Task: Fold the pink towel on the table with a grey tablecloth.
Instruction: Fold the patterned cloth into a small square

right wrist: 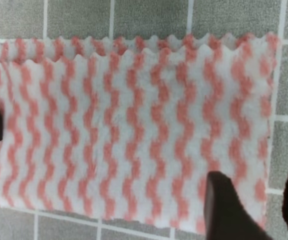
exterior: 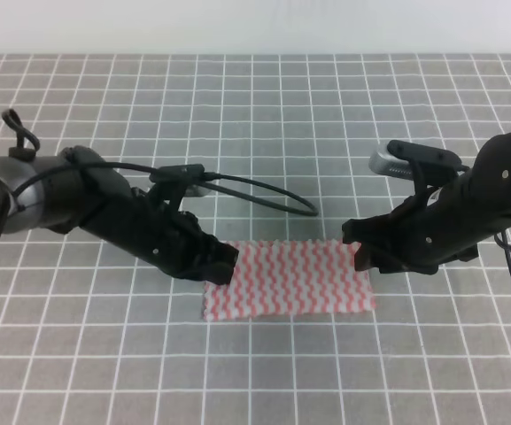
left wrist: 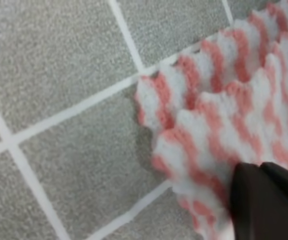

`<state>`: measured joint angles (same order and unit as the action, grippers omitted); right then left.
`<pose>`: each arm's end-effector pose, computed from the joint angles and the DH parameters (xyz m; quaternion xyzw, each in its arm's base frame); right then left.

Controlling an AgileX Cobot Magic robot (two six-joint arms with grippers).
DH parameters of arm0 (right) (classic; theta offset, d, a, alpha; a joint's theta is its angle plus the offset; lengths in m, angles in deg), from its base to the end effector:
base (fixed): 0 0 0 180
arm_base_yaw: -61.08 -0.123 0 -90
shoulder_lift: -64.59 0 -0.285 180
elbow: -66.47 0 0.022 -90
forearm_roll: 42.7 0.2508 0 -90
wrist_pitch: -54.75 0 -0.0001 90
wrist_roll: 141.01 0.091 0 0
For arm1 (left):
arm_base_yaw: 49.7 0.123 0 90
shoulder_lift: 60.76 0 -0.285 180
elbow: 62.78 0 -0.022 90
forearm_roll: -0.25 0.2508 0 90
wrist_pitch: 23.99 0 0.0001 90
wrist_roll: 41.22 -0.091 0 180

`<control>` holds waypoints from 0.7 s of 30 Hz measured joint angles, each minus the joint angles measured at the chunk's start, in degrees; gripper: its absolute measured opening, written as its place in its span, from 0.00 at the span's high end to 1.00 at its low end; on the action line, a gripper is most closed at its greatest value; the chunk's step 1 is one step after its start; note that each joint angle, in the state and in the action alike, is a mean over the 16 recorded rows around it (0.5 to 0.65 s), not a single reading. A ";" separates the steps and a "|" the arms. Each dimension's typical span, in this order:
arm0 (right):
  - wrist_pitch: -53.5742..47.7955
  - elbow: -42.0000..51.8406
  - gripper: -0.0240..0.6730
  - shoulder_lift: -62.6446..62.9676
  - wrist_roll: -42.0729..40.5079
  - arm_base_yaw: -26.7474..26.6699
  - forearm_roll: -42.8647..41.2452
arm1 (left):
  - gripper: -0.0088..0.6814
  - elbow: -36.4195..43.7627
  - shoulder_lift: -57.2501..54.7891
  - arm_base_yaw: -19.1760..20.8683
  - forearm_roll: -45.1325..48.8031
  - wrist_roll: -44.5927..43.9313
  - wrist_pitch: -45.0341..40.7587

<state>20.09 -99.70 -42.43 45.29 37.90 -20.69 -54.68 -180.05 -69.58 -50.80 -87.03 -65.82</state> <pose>0.3137 0.1555 0.2062 -0.0118 0.9680 0.1878 0.1659 0.3438 -0.1746 0.1653 0.2414 0.9135 -0.2892 0.1536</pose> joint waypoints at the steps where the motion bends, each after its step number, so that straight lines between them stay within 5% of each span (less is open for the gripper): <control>1: -0.10 0.00 0.60 0.00 -0.01 0.00 0.00 | 0.99 -0.26 0.05 0.01 0.09 0.09 -0.30; 21: 0.10 0.00 0.61 -1.62 -0.19 0.00 0.97 | 0.99 -2.36 -0.91 0.07 3.02 1.27 -2.53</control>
<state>20.19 -99.70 -44.06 45.10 37.90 -19.72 -57.04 -180.96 -69.51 -47.78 -85.76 -68.34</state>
